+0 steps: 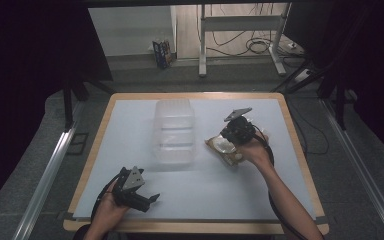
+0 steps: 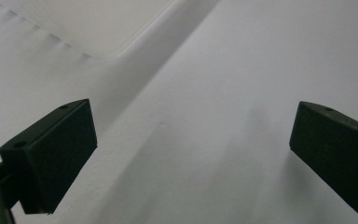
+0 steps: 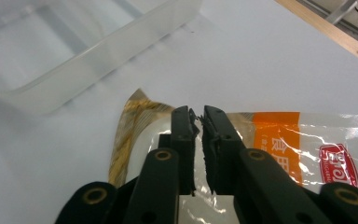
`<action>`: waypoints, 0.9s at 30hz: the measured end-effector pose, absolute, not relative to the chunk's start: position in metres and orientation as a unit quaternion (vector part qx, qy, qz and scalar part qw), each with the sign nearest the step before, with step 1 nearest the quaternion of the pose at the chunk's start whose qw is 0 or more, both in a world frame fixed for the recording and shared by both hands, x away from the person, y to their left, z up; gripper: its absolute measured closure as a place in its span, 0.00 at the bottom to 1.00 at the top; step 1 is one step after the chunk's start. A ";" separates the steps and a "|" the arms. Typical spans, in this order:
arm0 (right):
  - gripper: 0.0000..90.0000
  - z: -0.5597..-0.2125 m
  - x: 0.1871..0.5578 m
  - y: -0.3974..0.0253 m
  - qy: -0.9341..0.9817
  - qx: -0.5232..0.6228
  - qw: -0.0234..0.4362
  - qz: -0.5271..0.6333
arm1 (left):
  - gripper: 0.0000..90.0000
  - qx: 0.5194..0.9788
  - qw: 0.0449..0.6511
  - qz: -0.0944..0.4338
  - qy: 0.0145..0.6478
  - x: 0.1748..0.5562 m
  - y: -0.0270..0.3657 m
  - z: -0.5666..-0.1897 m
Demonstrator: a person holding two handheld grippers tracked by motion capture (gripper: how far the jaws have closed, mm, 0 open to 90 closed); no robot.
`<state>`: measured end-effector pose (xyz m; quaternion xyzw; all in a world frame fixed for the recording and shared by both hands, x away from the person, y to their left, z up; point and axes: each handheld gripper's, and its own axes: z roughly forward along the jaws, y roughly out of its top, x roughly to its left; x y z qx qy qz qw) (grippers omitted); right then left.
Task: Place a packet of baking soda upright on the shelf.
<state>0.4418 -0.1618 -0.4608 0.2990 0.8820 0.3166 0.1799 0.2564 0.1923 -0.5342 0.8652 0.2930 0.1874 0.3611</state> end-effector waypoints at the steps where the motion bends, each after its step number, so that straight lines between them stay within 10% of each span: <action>1: 0.94 -0.461 0.444 -0.161 0.879 0.306 0.177 0.320 | 0.01 0.865 0.361 0.188 0.293 0.256 0.192 -0.534; 27: 0.98 -0.505 0.498 -0.132 0.884 0.341 0.175 0.266 | 0.01 0.856 0.386 0.182 0.292 0.255 0.196 -0.531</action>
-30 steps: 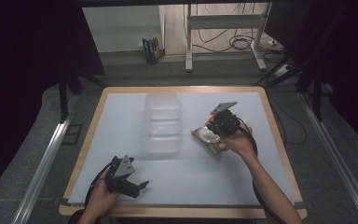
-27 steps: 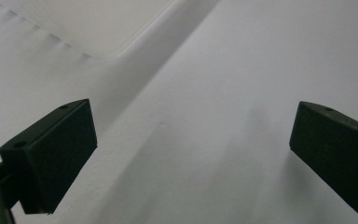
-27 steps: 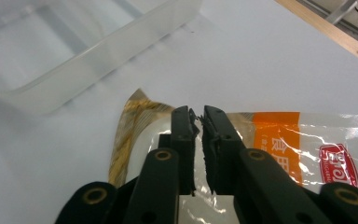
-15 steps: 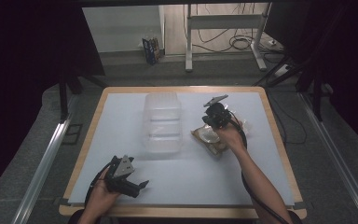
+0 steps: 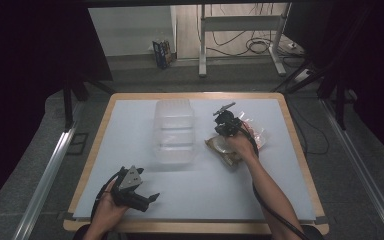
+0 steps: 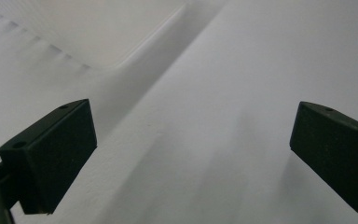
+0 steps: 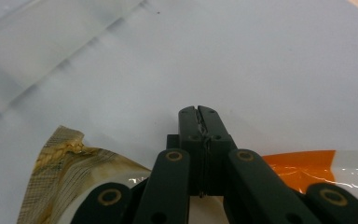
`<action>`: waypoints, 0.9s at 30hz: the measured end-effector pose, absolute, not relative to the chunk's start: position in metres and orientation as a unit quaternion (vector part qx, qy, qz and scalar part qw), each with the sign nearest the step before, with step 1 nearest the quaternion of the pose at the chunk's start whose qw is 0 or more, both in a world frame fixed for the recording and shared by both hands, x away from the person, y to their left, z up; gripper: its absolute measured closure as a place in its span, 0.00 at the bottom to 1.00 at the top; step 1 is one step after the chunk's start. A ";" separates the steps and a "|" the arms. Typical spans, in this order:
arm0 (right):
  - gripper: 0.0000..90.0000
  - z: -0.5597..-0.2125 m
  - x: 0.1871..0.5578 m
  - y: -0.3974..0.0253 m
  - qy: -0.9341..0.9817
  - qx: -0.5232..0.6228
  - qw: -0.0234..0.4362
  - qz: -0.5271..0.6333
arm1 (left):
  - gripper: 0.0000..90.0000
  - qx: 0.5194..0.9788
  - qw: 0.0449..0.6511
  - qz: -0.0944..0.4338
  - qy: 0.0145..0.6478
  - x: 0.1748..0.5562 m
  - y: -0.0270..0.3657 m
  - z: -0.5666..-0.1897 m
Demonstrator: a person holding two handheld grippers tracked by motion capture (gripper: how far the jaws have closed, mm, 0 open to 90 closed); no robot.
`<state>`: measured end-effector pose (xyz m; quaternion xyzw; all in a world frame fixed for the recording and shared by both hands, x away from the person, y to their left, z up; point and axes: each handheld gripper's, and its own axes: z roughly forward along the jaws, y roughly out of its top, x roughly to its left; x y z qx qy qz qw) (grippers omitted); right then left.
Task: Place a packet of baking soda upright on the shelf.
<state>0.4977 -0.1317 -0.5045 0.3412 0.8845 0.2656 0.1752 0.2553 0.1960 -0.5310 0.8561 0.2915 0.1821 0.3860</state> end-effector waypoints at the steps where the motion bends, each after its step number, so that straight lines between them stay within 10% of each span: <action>1: 0.98 -0.506 0.498 -0.132 0.885 0.342 0.173 0.264 | 0.01 0.856 0.386 0.182 0.291 0.255 0.196 -0.531; 27: 0.99 -0.511 0.475 -0.154 0.884 0.361 0.171 0.242 | 0.01 0.861 0.377 0.182 0.289 0.254 0.194 -0.532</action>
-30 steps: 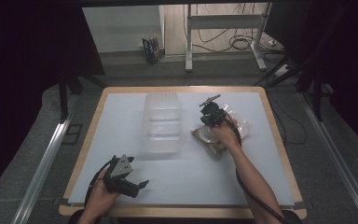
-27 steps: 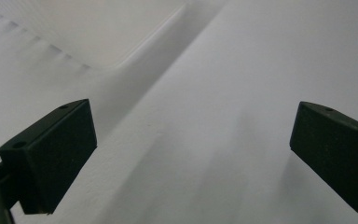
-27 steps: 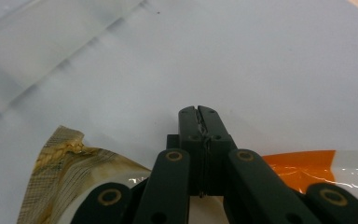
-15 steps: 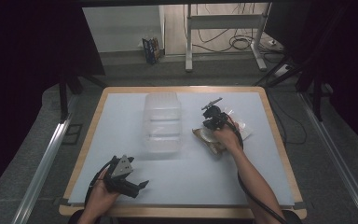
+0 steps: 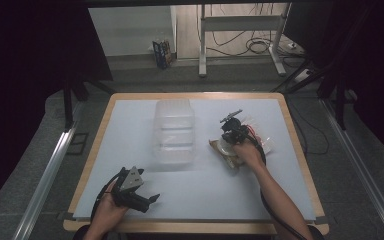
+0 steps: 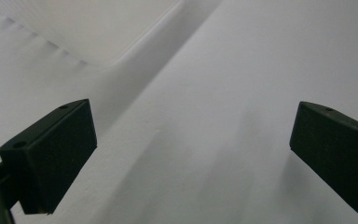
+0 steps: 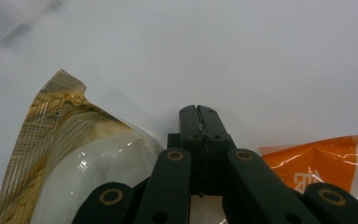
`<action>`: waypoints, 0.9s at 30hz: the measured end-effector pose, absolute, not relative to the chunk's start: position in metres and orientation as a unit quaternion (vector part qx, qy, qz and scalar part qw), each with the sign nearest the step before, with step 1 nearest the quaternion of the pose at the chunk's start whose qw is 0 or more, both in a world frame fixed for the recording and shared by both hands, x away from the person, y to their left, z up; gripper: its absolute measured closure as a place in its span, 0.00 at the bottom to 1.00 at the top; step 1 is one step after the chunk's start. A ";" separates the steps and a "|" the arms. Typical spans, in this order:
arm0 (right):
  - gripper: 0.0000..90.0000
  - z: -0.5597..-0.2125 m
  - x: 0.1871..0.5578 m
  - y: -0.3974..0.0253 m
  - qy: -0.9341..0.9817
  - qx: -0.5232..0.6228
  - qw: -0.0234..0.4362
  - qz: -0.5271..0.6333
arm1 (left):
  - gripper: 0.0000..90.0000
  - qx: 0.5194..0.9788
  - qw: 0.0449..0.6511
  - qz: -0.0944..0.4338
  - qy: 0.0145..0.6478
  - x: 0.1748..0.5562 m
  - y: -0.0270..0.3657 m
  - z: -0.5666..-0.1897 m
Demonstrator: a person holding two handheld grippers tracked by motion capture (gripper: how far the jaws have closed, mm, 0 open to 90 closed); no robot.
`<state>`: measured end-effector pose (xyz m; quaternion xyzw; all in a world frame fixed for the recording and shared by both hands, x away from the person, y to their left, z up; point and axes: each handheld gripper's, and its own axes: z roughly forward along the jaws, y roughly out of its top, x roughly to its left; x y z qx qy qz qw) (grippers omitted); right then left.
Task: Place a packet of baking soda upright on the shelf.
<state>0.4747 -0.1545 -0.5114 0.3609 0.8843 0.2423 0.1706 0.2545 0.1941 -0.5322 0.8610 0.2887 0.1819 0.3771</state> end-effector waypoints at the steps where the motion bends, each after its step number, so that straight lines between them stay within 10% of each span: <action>1: 0.99 -0.511 0.473 -0.155 0.885 0.360 0.170 0.242 | 0.01 0.861 0.377 0.182 0.288 0.254 0.194 -0.532; 27: 0.99 -0.509 0.393 -0.173 0.897 0.333 0.180 0.229 | 0.01 0.865 0.372 0.182 0.283 0.254 0.191 -0.533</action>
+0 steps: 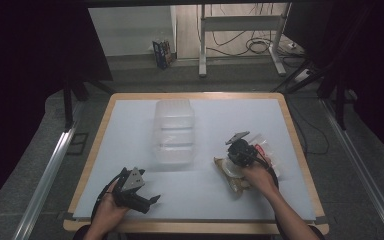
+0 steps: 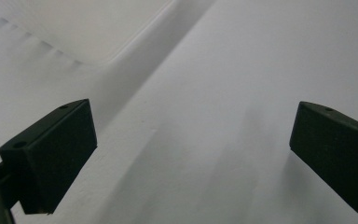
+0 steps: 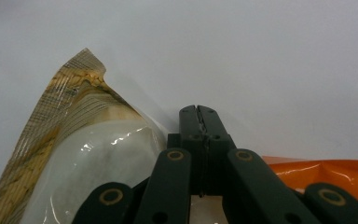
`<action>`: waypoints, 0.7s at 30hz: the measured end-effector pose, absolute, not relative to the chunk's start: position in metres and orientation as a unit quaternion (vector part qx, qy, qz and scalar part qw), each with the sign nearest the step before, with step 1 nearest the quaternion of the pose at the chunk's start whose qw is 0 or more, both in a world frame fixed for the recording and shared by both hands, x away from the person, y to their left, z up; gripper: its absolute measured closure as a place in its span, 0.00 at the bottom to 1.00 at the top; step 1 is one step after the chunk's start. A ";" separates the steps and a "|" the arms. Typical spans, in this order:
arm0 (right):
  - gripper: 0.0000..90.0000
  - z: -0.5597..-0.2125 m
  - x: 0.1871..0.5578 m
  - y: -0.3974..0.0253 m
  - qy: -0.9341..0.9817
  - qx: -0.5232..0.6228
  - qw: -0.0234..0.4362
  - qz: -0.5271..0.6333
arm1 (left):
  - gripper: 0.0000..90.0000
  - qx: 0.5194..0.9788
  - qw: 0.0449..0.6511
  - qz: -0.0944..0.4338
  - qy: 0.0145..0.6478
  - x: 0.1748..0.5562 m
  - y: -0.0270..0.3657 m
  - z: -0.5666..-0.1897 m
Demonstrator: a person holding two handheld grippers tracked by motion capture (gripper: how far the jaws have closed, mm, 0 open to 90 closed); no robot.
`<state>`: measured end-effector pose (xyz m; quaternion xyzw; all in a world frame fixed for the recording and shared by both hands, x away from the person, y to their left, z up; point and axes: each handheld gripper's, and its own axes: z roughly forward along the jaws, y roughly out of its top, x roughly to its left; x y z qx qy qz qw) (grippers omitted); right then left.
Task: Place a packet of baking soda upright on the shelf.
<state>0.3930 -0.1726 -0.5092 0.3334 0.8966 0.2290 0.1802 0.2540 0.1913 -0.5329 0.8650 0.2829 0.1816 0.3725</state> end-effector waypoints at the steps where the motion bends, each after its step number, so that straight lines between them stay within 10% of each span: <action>1: 0.98 -0.509 0.392 -0.173 0.897 0.333 0.180 0.229 | 0.01 0.865 0.373 0.182 0.283 0.254 0.191 -0.533; 11: 0.39 -0.494 0.384 -0.193 0.866 0.343 0.217 0.293 | 0.01 0.864 0.375 0.181 0.282 0.254 0.192 -0.532; 21: 0.18 -0.489 0.371 -0.216 0.864 0.360 0.208 0.284 | 0.01 0.865 0.373 0.182 0.281 0.254 0.192 -0.533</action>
